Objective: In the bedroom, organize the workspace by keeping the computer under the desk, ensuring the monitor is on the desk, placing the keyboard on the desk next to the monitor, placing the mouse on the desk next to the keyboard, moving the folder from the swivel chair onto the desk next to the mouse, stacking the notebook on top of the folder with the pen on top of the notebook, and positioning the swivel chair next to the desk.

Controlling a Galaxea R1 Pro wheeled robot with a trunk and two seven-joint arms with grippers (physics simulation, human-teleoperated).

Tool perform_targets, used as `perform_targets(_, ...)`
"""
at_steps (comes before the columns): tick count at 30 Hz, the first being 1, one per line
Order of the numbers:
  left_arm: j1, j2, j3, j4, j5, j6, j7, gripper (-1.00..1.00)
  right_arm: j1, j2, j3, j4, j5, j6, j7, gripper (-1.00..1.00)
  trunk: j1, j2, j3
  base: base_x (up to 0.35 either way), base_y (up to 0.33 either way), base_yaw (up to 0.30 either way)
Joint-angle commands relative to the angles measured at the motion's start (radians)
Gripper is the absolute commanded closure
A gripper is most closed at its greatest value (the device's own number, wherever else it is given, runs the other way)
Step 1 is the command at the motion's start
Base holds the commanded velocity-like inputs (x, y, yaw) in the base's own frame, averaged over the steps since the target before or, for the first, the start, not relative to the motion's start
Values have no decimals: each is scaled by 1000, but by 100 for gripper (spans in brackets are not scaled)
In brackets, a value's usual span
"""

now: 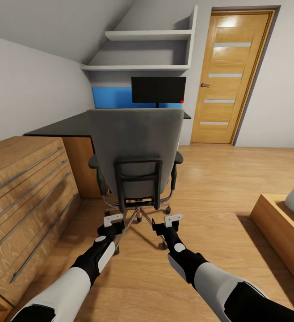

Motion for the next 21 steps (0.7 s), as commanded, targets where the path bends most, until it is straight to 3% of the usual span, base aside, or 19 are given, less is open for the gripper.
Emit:
perform_targets(1,0,1,-8,0,10,-2,8,-100,-1,0,9,1,-6,-3,-6,-100,0,0,-1,15,0,0)
perform_targets(6,0,2,-9,1,10,-1,8,-100,-1,0,9,1,-6,-3,-5,-100,0,0,-1,185,0,0)
perform_targets(10,0,-2,-4,-2,10,-18,11,-100,9,0,32,-1,16,-3,8,-100,0,0,-1,0,0,0)
perform_targets(14,-1,-4,-4,-2,9,-14,11,-100,9,0,32,-1,13,-3,3,-100,0,0,-1,0,0,0)
perform_targets(21,0,15,-8,-3,9,-10,10,-100,11,0,37,-4,22,-3,0,-100,0,0,-1,0,0,0)
